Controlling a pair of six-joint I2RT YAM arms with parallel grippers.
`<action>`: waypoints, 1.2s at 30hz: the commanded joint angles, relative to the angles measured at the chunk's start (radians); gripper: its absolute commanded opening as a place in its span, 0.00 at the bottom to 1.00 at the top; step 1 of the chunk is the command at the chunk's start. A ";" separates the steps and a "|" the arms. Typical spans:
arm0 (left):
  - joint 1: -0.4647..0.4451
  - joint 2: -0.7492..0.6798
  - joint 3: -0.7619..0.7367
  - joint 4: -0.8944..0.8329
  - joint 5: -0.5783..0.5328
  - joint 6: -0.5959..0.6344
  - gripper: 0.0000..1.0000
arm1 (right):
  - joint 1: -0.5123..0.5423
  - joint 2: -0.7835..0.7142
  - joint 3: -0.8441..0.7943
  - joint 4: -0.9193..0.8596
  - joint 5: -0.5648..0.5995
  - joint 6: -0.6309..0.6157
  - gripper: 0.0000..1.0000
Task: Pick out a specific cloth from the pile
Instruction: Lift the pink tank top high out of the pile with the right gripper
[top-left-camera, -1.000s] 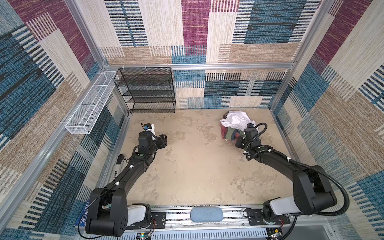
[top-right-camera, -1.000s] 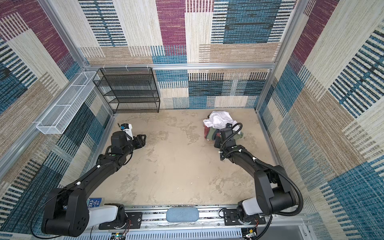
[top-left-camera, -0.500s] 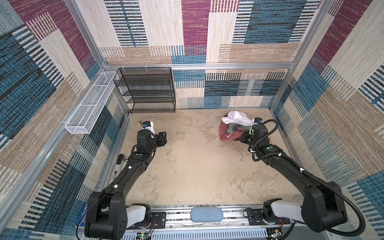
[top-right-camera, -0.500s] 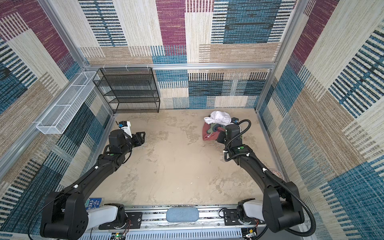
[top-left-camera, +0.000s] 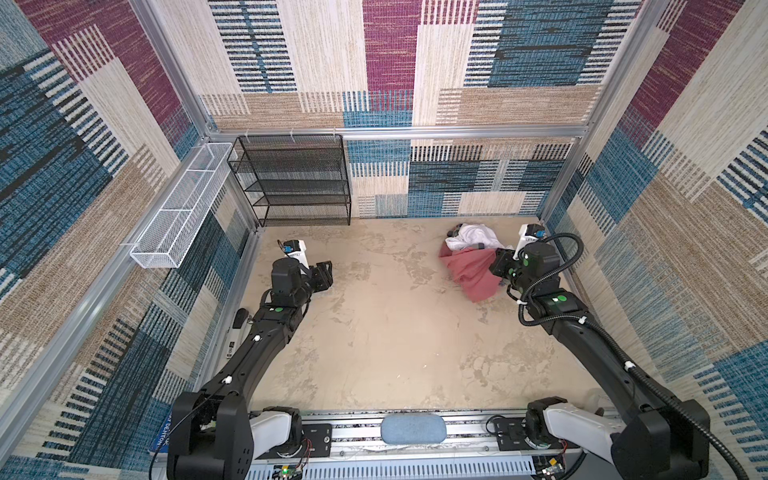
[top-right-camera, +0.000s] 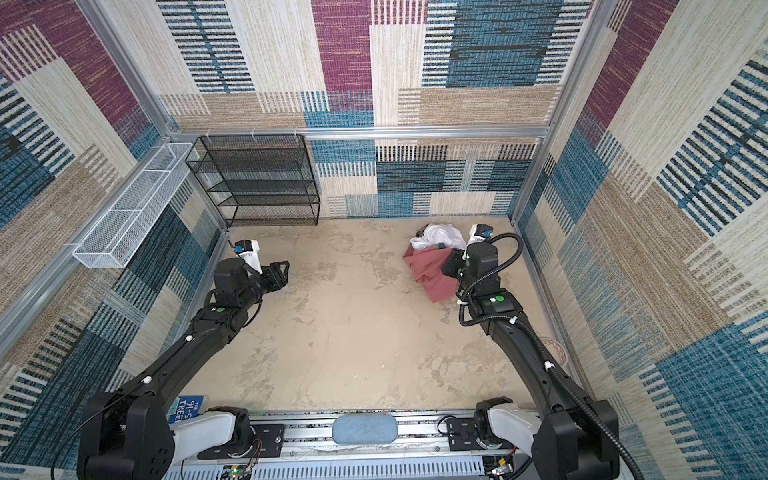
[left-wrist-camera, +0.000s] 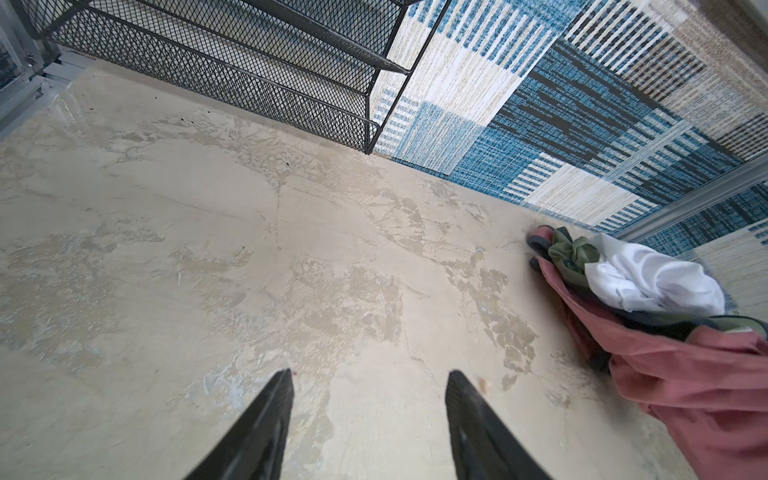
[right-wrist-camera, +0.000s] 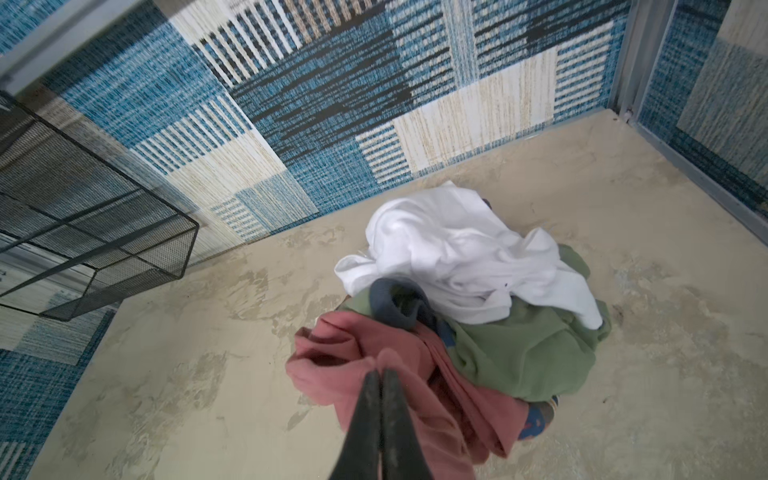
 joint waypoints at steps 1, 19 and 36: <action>-0.002 -0.015 -0.003 -0.004 0.019 -0.013 0.62 | -0.005 -0.028 0.021 0.012 0.001 -0.015 0.00; -0.007 -0.006 0.054 -0.031 0.044 -0.040 0.61 | -0.023 -0.037 0.251 0.000 -0.027 -0.080 0.00; -0.023 -0.007 0.053 -0.031 0.035 -0.038 0.62 | -0.043 0.016 0.505 -0.020 -0.012 -0.155 0.00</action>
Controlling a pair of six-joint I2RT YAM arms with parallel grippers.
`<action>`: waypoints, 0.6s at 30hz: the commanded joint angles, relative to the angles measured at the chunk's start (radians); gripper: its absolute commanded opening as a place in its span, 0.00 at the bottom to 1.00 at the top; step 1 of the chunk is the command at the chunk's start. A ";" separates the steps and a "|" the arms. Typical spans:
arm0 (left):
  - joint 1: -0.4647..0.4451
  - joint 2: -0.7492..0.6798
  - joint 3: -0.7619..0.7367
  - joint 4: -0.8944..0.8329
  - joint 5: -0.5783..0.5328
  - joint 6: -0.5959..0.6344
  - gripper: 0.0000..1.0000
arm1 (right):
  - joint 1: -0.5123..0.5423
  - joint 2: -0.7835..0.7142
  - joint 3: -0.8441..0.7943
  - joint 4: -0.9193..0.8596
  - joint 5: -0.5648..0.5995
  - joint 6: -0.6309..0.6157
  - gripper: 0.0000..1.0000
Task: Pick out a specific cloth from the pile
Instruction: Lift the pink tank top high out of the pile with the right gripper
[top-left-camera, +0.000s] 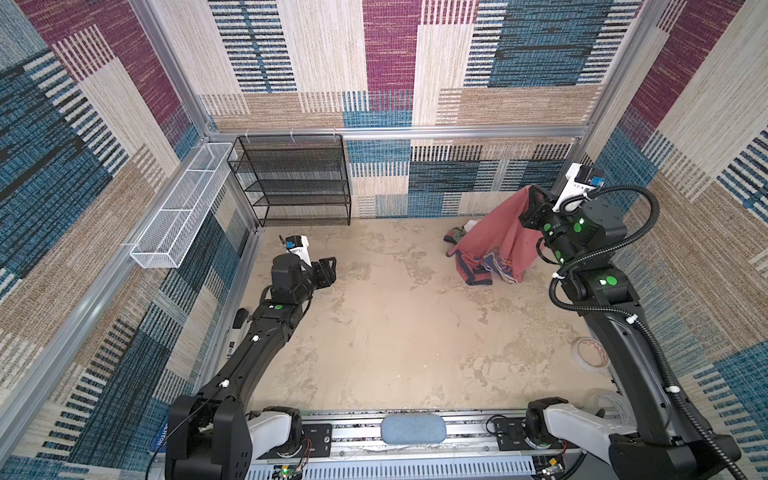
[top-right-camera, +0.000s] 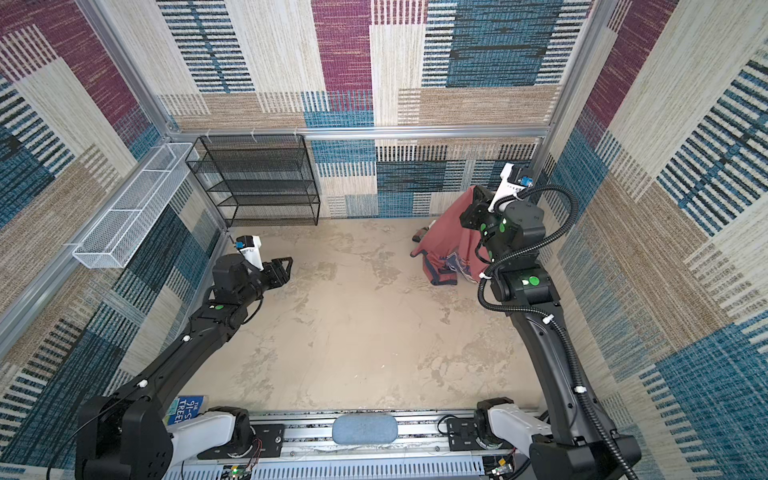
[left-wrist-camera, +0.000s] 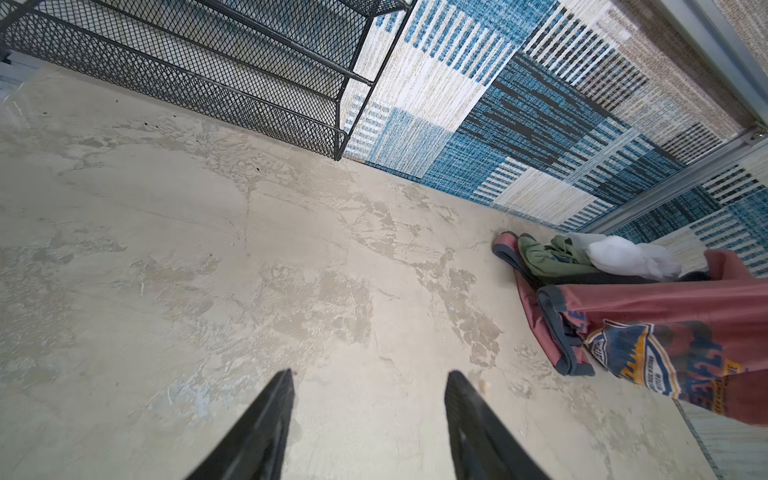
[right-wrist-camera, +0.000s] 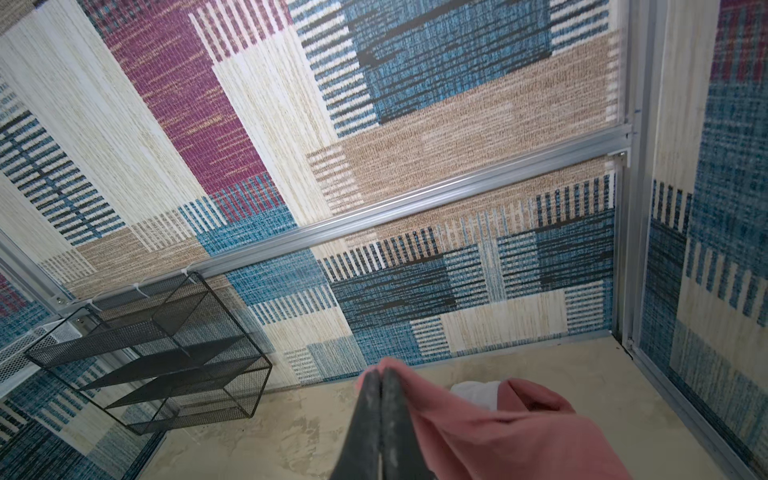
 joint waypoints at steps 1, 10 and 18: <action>-0.002 0.002 0.007 0.003 -0.002 -0.010 0.61 | 0.000 0.013 0.041 0.035 0.010 -0.021 0.00; -0.005 -0.001 0.004 0.002 -0.002 -0.007 0.62 | 0.001 0.039 0.143 0.023 -0.003 -0.024 0.00; -0.006 -0.010 0.007 0.003 0.003 -0.006 0.62 | 0.000 0.070 0.264 0.004 -0.036 -0.039 0.00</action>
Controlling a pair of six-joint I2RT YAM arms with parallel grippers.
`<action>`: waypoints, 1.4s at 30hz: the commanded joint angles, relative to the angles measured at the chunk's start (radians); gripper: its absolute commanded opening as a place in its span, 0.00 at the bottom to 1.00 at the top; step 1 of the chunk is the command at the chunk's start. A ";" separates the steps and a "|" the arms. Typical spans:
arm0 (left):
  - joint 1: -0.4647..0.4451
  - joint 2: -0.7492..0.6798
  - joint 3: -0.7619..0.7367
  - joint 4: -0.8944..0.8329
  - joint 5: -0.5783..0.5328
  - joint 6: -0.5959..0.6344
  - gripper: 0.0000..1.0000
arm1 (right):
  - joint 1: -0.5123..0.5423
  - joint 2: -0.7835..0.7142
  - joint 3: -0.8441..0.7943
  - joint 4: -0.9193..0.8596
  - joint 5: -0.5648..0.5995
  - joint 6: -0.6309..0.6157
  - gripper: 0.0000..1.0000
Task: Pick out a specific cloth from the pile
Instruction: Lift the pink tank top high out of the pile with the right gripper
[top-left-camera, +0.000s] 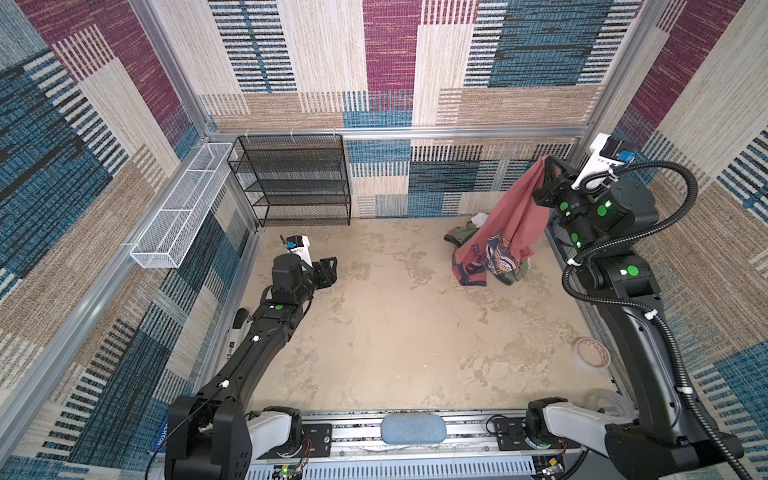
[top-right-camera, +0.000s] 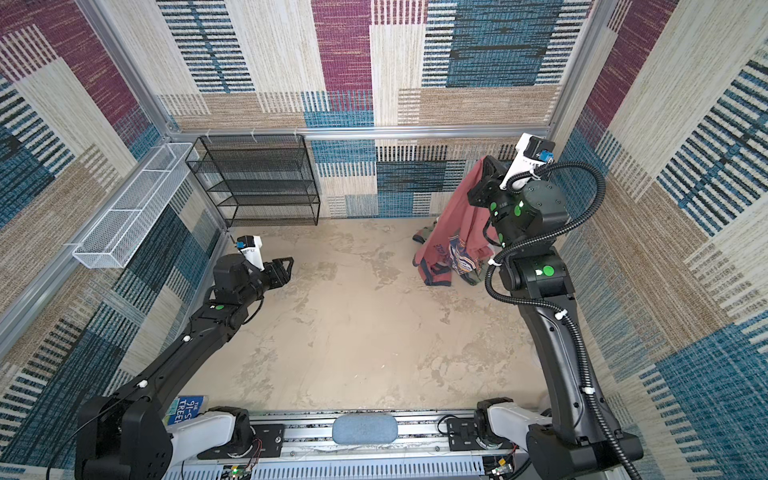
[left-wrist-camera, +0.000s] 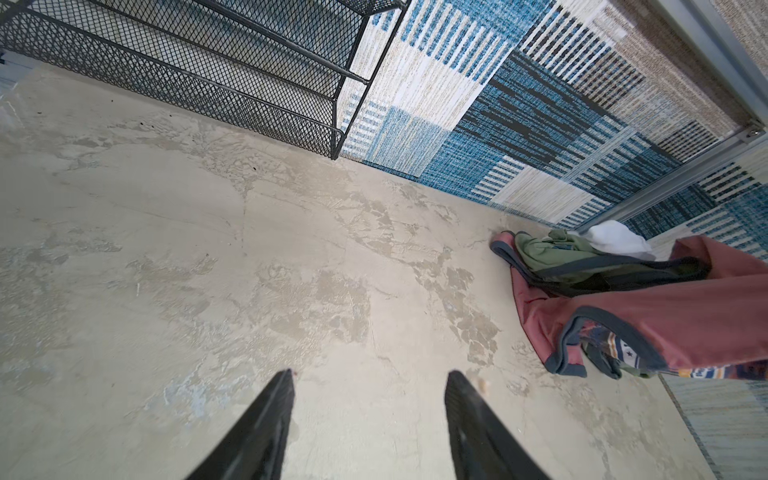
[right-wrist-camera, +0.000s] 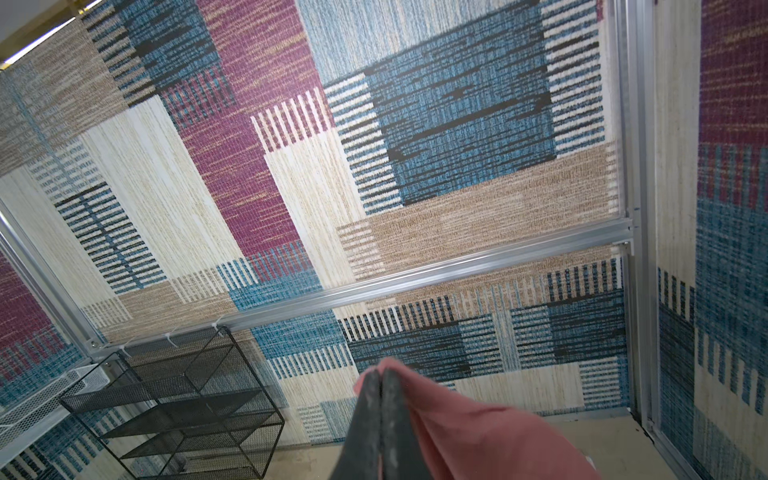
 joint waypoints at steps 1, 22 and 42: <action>0.000 -0.012 0.008 0.003 0.004 -0.007 0.62 | 0.000 0.014 0.053 0.029 -0.031 -0.010 0.00; -0.006 -0.037 0.008 0.002 0.017 -0.024 0.62 | 0.000 0.123 0.342 -0.023 -0.317 0.007 0.00; -0.012 -0.123 -0.016 -0.009 0.002 -0.030 0.61 | 0.000 0.161 0.485 0.044 -0.660 0.102 0.00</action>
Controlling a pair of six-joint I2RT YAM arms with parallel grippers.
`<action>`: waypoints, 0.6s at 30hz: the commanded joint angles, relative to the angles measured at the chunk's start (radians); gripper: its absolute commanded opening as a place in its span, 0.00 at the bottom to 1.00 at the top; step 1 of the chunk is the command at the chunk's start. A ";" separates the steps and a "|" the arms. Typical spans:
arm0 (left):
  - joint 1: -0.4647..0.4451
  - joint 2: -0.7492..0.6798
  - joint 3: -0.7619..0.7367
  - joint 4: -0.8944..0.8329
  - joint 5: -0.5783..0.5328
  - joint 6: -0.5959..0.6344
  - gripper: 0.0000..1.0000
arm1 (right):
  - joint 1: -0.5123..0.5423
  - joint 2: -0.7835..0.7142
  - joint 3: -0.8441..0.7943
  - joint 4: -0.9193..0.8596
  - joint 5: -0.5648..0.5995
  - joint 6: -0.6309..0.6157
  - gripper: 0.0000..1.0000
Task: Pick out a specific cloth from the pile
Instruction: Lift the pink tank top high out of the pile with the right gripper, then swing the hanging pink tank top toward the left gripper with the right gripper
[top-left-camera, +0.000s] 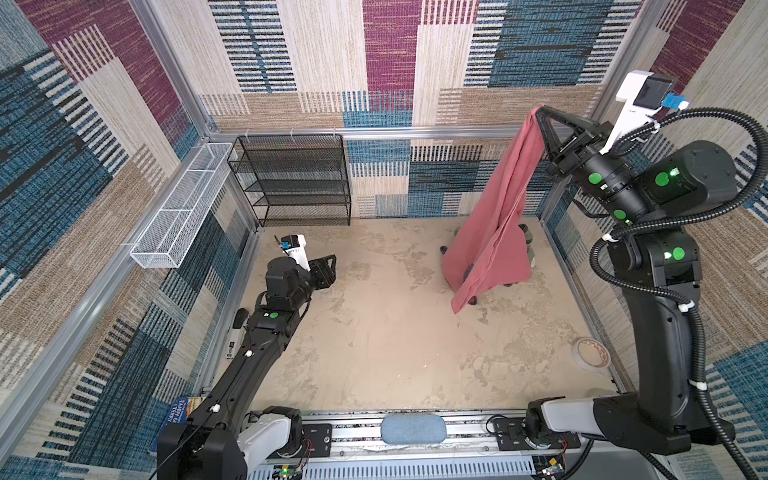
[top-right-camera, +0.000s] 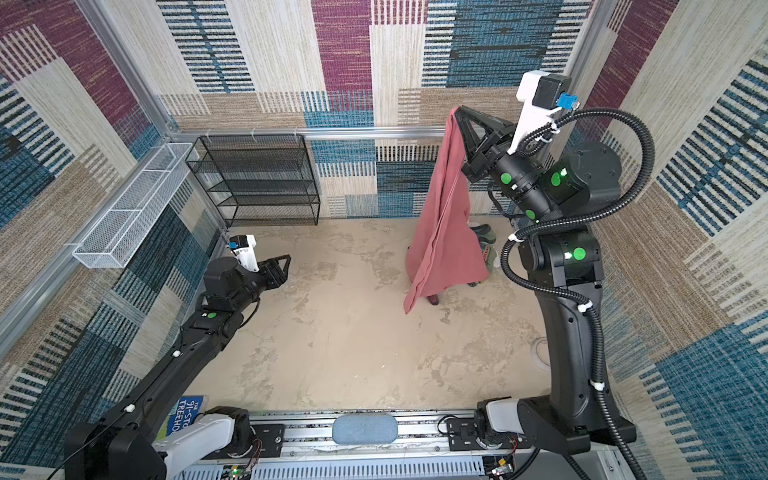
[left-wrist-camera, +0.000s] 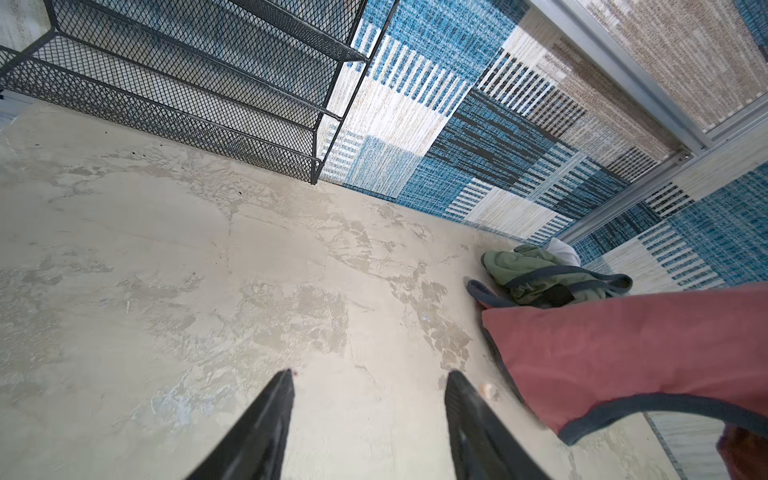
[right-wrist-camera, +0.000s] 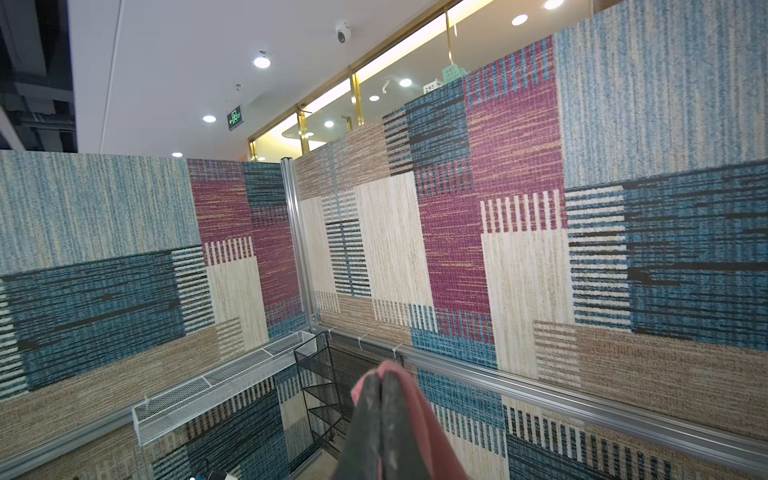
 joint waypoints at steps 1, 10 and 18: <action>0.000 -0.018 -0.005 0.002 -0.003 -0.008 0.61 | 0.000 0.007 0.024 0.090 -0.113 0.054 0.00; -0.002 -0.068 -0.016 -0.011 -0.004 -0.017 0.61 | 0.000 0.050 0.044 0.194 -0.283 0.189 0.00; -0.004 -0.137 0.020 -0.111 -0.014 -0.042 0.60 | 0.060 0.112 0.019 0.322 -0.364 0.314 0.00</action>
